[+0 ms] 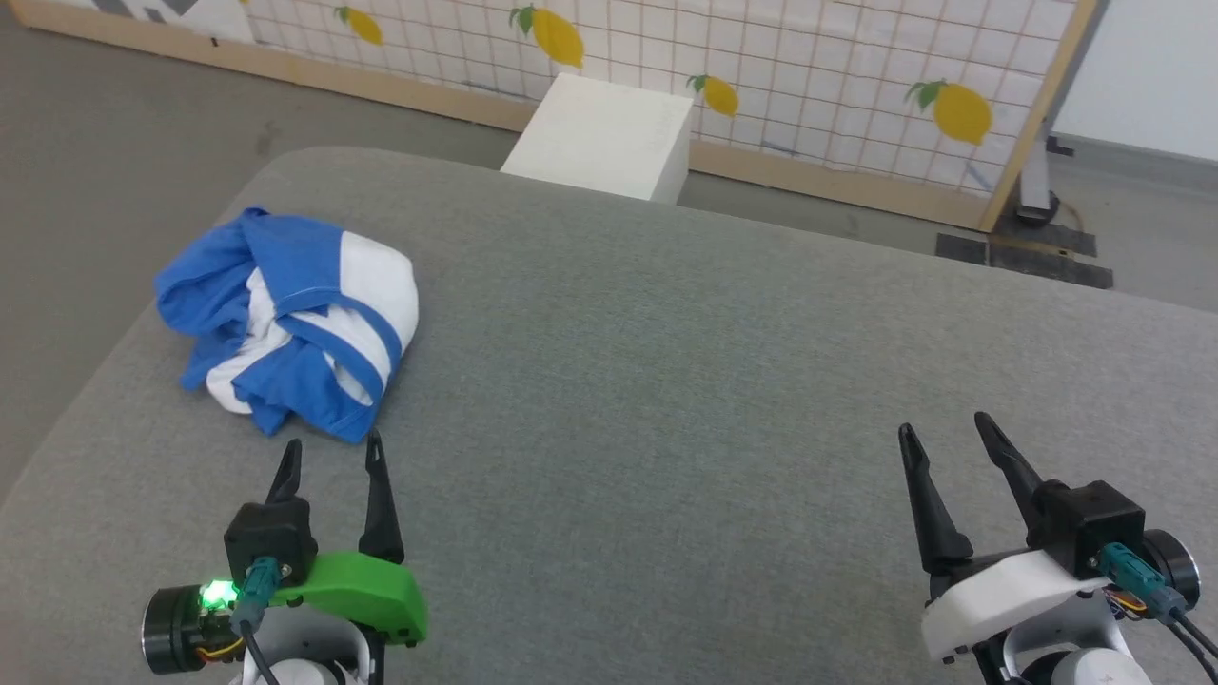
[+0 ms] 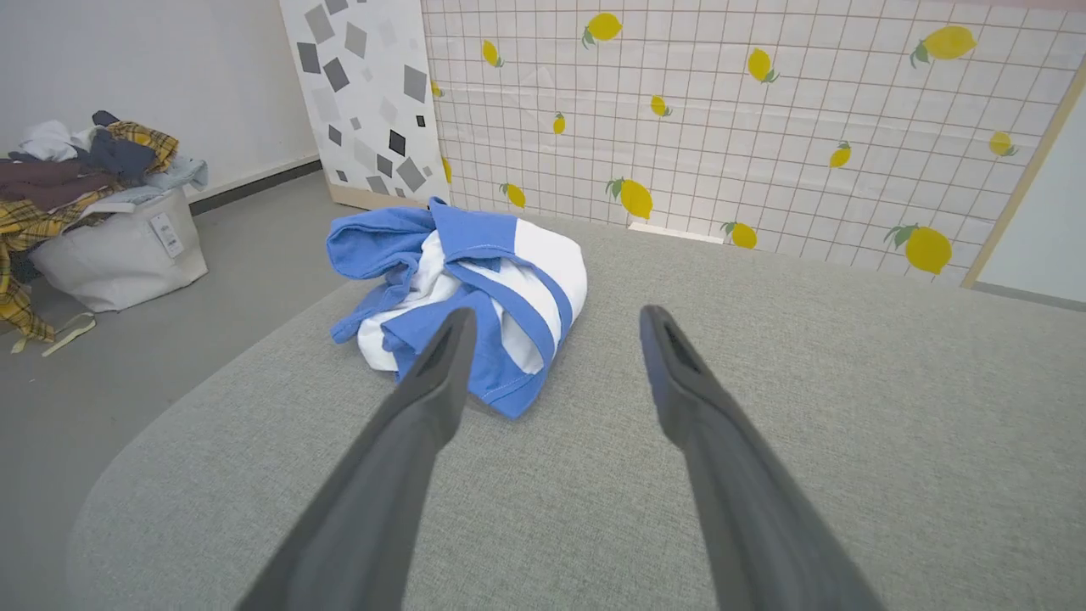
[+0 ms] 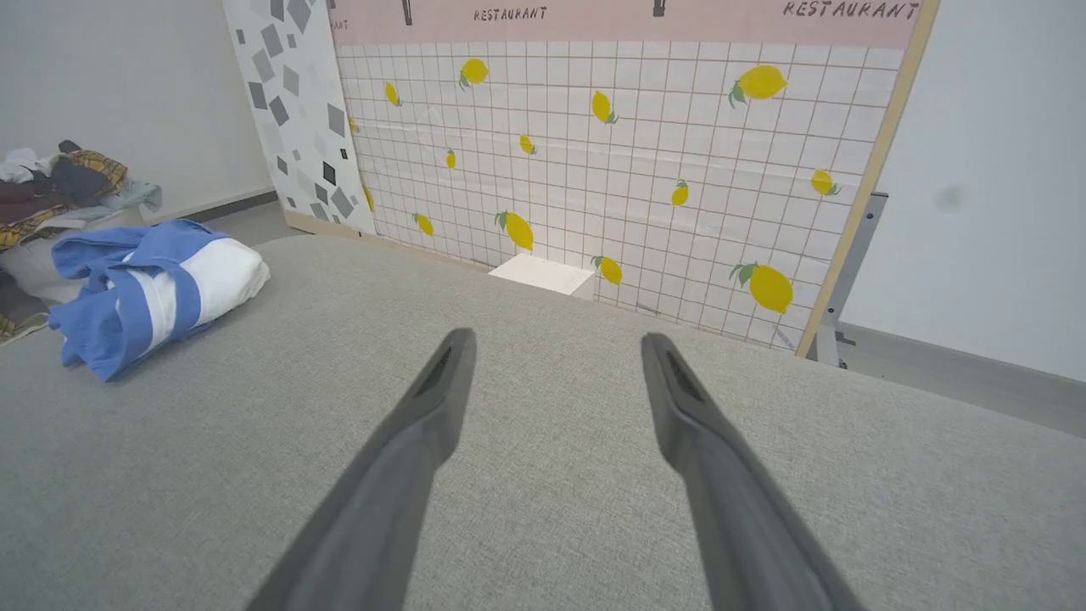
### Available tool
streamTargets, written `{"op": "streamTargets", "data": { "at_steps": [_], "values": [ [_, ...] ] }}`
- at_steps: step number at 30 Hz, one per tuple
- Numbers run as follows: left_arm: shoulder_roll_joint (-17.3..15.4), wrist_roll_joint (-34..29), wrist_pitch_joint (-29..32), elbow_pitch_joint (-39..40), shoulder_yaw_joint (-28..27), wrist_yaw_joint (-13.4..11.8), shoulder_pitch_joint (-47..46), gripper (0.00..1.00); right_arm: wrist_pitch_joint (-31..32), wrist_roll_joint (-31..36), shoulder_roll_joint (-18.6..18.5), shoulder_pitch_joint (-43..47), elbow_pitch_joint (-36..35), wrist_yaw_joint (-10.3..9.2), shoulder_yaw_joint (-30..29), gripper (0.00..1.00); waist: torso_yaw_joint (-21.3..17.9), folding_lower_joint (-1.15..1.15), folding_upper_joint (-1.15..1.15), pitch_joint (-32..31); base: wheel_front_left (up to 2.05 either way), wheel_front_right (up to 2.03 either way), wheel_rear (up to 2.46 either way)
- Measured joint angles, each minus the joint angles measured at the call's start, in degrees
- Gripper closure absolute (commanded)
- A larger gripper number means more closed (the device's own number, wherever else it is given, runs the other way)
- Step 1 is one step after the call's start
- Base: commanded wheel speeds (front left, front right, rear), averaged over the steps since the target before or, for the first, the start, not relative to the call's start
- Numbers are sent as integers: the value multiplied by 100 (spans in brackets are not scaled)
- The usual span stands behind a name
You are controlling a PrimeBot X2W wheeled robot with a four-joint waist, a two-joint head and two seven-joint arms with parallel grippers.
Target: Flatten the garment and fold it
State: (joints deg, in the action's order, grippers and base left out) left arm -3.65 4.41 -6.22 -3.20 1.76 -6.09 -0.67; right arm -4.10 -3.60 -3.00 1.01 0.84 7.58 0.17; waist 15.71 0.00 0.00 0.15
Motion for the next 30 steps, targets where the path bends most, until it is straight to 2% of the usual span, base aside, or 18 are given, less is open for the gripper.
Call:
{"op": "streamTargets", "data": {
  "at_steps": [30],
  "values": [
    [-11, 160, -352, -207, -5, -307, 1, 0, -256, -204, 1, 10, 73, 0, 76, 0, 822, 0, 0, 14, 0, 0, 0]
  ]
}}
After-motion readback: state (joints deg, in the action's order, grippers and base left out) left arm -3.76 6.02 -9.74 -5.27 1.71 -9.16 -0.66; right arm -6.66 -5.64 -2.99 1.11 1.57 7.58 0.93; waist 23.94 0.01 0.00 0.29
